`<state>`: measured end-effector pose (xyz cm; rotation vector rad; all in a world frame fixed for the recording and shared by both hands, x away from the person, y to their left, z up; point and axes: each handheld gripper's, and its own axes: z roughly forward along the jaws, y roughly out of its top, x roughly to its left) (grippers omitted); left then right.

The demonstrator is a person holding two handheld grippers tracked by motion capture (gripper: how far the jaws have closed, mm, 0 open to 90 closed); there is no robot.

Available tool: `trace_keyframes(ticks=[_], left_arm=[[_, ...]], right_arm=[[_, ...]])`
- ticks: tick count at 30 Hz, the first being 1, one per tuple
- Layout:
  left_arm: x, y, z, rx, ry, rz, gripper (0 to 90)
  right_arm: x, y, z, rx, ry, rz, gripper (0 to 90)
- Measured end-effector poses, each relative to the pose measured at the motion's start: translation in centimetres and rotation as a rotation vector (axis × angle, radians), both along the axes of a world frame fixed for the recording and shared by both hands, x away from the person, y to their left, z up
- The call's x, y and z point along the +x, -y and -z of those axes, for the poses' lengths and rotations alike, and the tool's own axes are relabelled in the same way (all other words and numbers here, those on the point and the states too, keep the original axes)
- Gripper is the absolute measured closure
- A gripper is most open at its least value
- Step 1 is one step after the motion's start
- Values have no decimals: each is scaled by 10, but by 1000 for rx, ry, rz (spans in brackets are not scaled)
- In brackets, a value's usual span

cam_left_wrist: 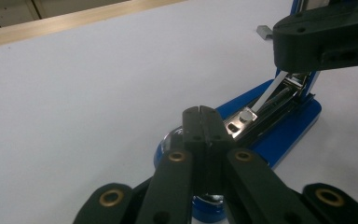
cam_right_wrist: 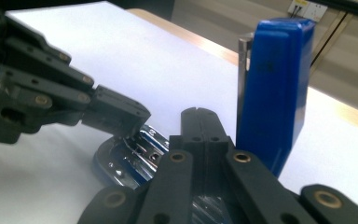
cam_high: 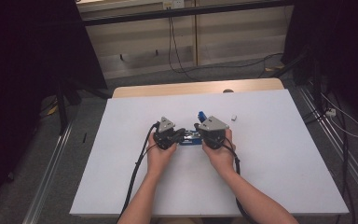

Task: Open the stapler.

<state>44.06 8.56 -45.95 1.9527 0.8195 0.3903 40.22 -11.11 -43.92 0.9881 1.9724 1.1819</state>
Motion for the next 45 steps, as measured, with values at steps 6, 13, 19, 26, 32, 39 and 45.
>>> trace_keyframes(ticks=[6,13,19,26,32,39,45], left_arm=[[0,0,0,1,3,4,900],[0,0,0,-5,-3,2,900],[0,-1,1,-11,-4,6,900],[0,-1,1,-11,-4,6,900],[0,-1,1,-15,-9,7,900],[1,-1,1,-16,-12,9,900],[0,-1,1,-7,-2,11,900]], right_arm=[[0,9,-6,-4,-1,32,900],[-1,15,-5,-22,2,42,900],[0,34,-3,20,-23,60,900],[0,34,-3,-1,-19,50,900],[0,34,-2,-9,-18,41,900],[0,38,1,-17,-24,41,900],[3,61,15,27,-68,96,900]])
